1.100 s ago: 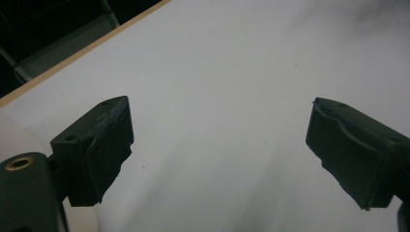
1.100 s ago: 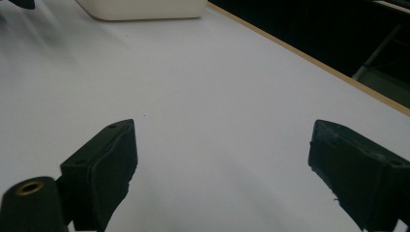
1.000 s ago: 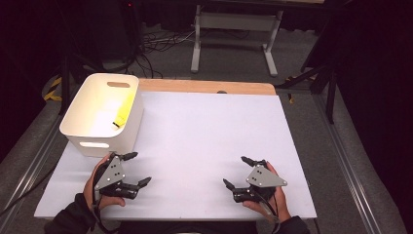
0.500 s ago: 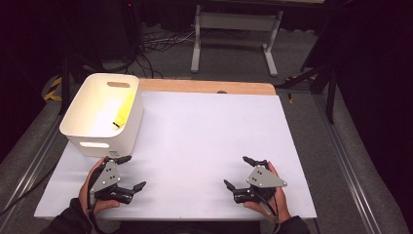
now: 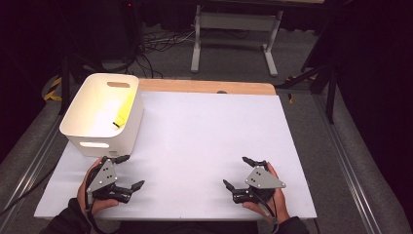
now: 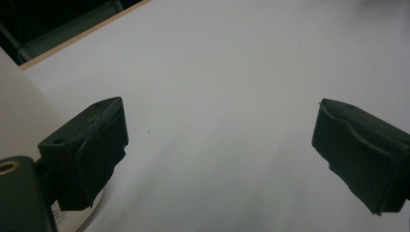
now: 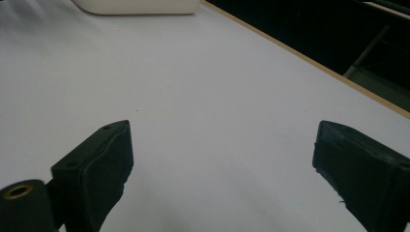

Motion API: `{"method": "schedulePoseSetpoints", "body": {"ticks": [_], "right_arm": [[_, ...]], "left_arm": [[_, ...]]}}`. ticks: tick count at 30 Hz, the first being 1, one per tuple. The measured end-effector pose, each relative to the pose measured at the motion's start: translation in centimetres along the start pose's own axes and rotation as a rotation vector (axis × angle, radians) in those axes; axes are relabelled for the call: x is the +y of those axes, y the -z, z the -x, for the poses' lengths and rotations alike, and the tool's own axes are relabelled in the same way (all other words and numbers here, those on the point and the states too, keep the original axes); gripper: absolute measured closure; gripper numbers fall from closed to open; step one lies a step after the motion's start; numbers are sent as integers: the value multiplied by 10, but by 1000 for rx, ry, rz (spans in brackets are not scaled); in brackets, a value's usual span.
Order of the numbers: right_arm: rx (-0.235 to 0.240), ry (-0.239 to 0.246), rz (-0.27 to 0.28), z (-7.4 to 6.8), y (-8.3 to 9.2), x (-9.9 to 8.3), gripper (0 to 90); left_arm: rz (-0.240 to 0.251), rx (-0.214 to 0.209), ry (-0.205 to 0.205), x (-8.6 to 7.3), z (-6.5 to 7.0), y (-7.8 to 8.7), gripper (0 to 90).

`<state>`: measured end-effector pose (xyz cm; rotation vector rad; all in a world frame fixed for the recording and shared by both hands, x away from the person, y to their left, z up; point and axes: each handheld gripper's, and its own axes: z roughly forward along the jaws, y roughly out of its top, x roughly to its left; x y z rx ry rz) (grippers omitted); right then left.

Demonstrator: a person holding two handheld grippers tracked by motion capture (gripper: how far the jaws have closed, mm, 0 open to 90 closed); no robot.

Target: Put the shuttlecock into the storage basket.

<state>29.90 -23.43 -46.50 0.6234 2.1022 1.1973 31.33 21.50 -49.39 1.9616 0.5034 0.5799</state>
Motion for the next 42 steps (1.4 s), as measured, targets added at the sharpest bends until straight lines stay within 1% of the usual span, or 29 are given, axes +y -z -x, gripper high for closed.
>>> {"method": "schedulePoseSetpoints", "body": {"ticks": [2, 6, 9, 10, 15, 20, 23, 33, 39, 42], "right_arm": [[-6, -6, 2, 0, 0, 0, 85], [-17, -5, -2, 1, 0, 0, 86], [-16, -7, 0, 2, -1, -1, 86], [-17, -4, -7, 2, -2, -2, 86], [-21, 1, -8, 1, -1, -2, 89], [-32, 3, 1, 2, 0, -2, 91], [-31, 1, 3, 3, 0, -2, 91], [-32, 3, 4, 2, 0, -2, 91], [-34, 0, 4, 4, 1, -3, 90], [-36, -5, 7, 5, 1, -3, 91]], "left_arm": [[2, -3, -5, 0, 0, 0, 64], [0, -4, -1, 0, 0, 0, 64], [0, -7, -1, 0, 0, -1, 66], [-4, -7, -3, 0, 0, -1, 66], [-8, -6, -4, 1, 1, -3, 68], [-13, -7, -7, 1, 1, -3, 72], [-11, -9, -1, 1, 0, -4, 72], [-10, -7, -1, 1, 0, -3, 72], [-15, -6, -2, 1, 0, -4, 72], [-19, -4, 5, 1, -1, -4, 73]]}}
